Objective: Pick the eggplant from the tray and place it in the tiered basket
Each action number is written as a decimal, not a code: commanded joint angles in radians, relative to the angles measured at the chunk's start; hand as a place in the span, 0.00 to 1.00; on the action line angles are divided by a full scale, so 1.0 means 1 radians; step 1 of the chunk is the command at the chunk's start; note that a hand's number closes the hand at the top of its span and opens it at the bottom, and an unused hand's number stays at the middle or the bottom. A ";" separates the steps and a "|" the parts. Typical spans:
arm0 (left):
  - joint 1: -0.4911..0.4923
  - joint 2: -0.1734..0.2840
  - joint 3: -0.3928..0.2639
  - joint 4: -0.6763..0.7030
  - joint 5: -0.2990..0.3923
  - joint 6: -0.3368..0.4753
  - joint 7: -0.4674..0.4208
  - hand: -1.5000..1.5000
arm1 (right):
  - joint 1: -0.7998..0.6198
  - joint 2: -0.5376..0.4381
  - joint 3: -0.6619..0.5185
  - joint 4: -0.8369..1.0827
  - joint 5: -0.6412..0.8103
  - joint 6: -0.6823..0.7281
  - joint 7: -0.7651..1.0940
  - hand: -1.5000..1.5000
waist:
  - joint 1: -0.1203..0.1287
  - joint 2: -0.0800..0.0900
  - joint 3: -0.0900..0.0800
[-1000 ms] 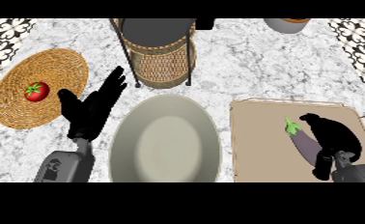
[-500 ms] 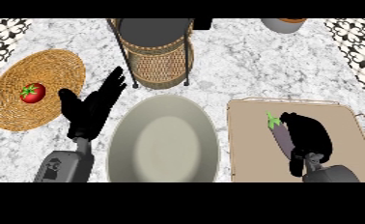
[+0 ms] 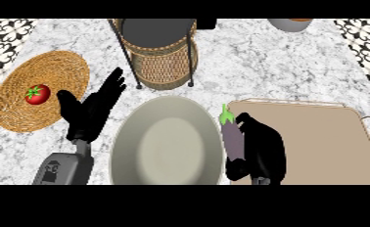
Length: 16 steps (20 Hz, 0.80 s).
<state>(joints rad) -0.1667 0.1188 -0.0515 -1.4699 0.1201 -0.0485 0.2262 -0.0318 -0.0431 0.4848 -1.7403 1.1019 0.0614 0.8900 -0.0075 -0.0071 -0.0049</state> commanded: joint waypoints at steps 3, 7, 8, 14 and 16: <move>0.033 0.002 -0.005 -0.053 0.005 -0.005 0.019 0.50 | 0.006 0.042 0.142 -0.301 0.035 -0.044 0.215 1.00 | 0.003 -0.001 0.004; -0.048 0.000 0.012 0.014 0.021 -0.019 0.033 0.50 | -0.171 0.042 0.187 -0.466 0.117 0.036 0.321 1.00 | -0.004 0.001 0.003; 0.011 0.008 0.014 -0.052 0.017 -0.010 0.031 0.50 | -0.191 0.043 0.226 -0.449 0.155 0.027 0.372 1.00 | 0.010 0.001 0.004; -0.026 0.009 0.024 -0.012 0.010 -0.015 0.024 0.50 | -0.438 0.043 0.182 -0.599 0.128 0.268 0.484 1.00 | 0.006 0.002 0.003; -0.026 0.010 0.024 -0.006 0.007 -0.014 0.029 0.50 | -0.573 0.043 0.097 -0.485 0.089 0.249 0.479 1.00 | 0.015 0.004 0.002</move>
<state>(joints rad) -0.1644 0.1162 -0.0453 -1.4800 0.1223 -0.0625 0.2325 -0.4229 -0.0119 0.6294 -2.2310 1.2189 0.1677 1.1513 0.0031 -0.0043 -0.0022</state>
